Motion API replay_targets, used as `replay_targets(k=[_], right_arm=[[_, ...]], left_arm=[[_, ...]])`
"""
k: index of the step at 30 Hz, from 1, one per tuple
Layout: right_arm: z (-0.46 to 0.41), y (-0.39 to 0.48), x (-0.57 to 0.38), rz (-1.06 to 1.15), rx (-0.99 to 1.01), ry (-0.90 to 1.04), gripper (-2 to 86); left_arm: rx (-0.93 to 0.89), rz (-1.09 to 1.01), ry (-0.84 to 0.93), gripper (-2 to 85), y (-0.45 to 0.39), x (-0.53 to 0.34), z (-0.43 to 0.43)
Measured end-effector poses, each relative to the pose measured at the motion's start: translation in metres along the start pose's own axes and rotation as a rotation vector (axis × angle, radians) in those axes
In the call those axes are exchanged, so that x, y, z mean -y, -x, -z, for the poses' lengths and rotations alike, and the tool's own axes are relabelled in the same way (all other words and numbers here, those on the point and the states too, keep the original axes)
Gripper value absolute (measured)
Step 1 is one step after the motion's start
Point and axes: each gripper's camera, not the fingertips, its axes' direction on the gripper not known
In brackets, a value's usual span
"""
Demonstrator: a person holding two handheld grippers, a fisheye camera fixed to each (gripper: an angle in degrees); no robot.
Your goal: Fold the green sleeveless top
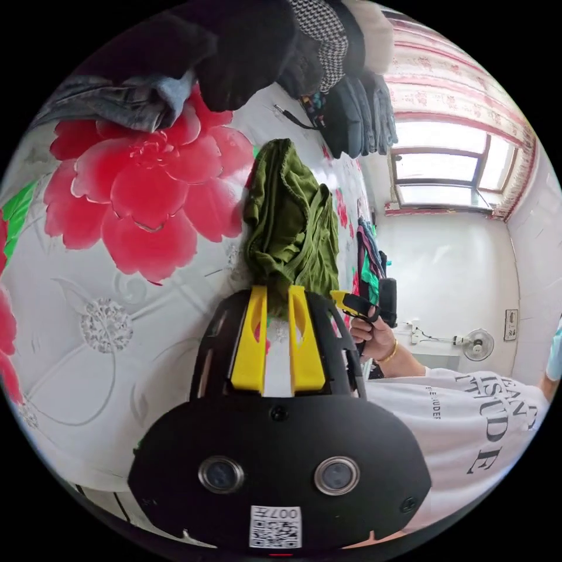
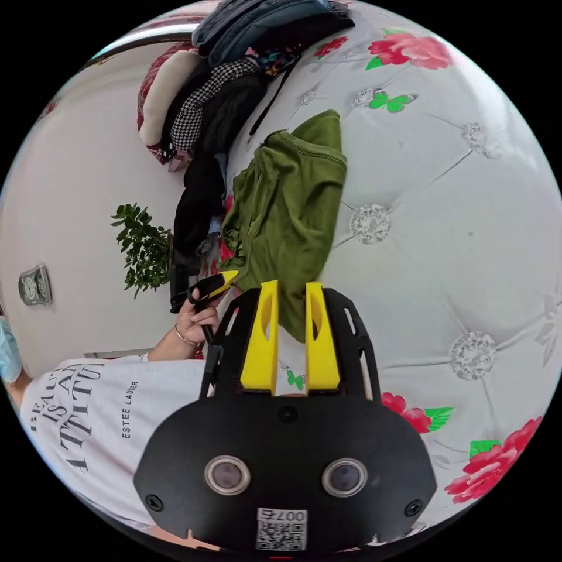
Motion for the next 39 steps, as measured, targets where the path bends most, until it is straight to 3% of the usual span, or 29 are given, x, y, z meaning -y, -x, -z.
replay_targets(k=[9,15,19,23,27,31,33,39], right_arm=[[0.084,0.038,0.023,0.069,0.187,0.012,0.1],[0.116,0.133,0.094,0.248,0.163,0.128,-0.1],[0.125,0.240,0.151,0.444,0.201,0.122,-0.1],[0.140,0.370,0.171,0.727,0.243,0.043,-0.1],[0.130,0.438,0.165,0.903,0.263,-0.016,-0.1],[0.053,0.440,0.166,0.917,0.172,0.024,0.0],[0.005,0.417,0.172,0.871,0.094,0.051,0.0],[-0.165,0.295,0.186,0.639,-0.271,0.351,0.7]], left_arm=[[-0.133,-0.122,-0.200,-0.4,-0.061,-0.027,0.056],[-0.125,-0.187,-0.353,-0.4,-0.099,-0.019,0.100],[-0.140,-0.291,-0.526,-0.4,-0.128,-0.010,0.156],[-0.040,-0.474,-0.777,-0.5,-0.176,-0.031,0.232],[0.151,-0.578,-0.961,-0.4,-0.200,-0.074,0.255],[0.352,-0.415,-0.942,-0.3,-0.169,-0.079,0.216],[0.407,-0.223,-0.846,0.4,-0.123,-0.071,0.170],[0.495,0.132,-0.658,2.6,-0.024,-0.087,0.053]])
